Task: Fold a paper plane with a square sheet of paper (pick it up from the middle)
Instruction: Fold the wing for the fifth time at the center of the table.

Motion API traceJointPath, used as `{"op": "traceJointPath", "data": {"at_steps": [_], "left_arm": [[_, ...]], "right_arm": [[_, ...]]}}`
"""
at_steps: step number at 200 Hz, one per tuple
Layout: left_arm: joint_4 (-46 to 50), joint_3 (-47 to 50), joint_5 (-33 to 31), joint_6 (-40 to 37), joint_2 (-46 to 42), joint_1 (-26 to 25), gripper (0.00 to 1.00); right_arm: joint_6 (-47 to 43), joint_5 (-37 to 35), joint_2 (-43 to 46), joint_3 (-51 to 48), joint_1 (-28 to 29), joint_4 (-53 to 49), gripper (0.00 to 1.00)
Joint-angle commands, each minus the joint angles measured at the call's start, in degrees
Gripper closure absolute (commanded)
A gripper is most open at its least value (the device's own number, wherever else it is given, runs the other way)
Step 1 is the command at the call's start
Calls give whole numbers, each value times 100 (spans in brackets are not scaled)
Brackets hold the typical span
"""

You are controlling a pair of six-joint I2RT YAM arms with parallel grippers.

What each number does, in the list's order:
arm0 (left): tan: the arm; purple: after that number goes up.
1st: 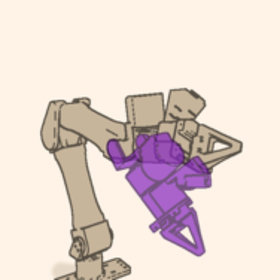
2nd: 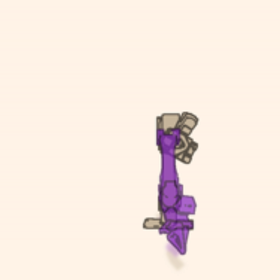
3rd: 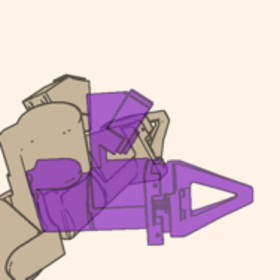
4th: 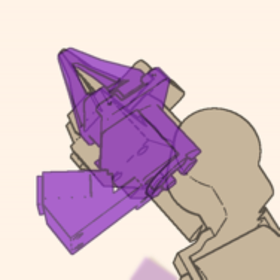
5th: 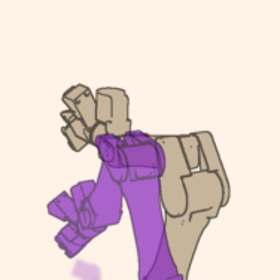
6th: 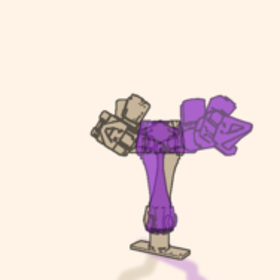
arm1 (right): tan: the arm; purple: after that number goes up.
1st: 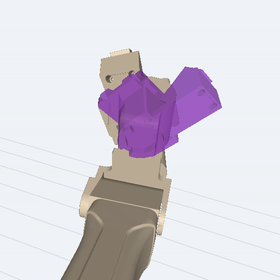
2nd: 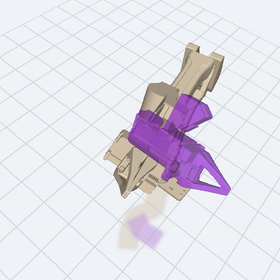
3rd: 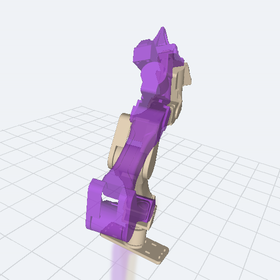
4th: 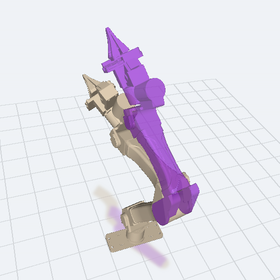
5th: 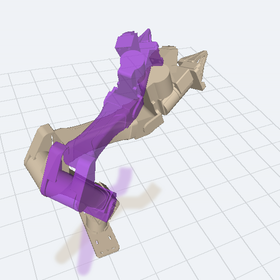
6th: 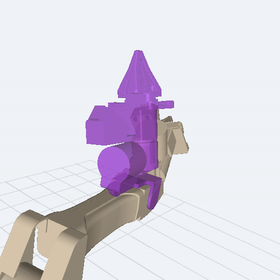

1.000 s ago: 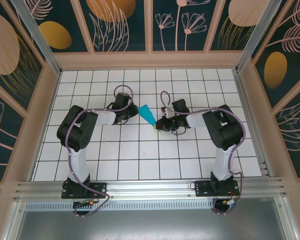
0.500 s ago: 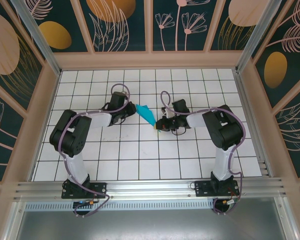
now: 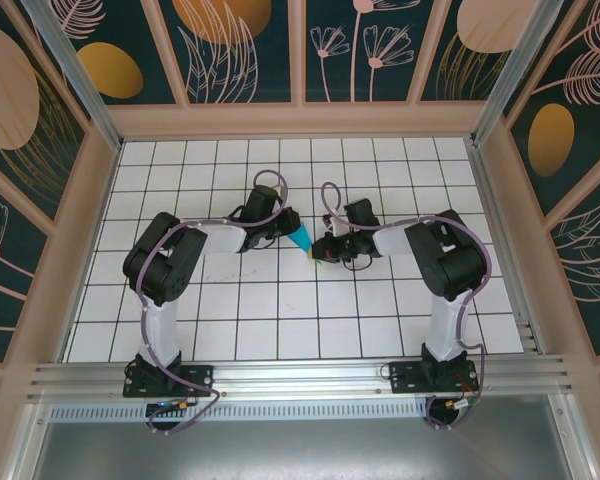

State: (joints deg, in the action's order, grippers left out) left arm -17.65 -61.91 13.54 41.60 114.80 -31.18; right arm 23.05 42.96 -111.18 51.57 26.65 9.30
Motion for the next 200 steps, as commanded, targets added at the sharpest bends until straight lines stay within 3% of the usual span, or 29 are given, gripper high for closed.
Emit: {"op": "traceJointPath", "data": {"at_steps": [1, 89, 200], "left_arm": [[322, -163, -217, -38, 154, 17, 88], [509, -102, -431, -24, 306, 25, 89], [500, -58, -410, -30, 285, 24, 89]], "right_arm": [[-77, -955, -391, -329, -31, -1219, 96], [225, -675, 336, 383, 24, -897, 88], [429, -631, -190, 1174, 147, -651, 88]]}}
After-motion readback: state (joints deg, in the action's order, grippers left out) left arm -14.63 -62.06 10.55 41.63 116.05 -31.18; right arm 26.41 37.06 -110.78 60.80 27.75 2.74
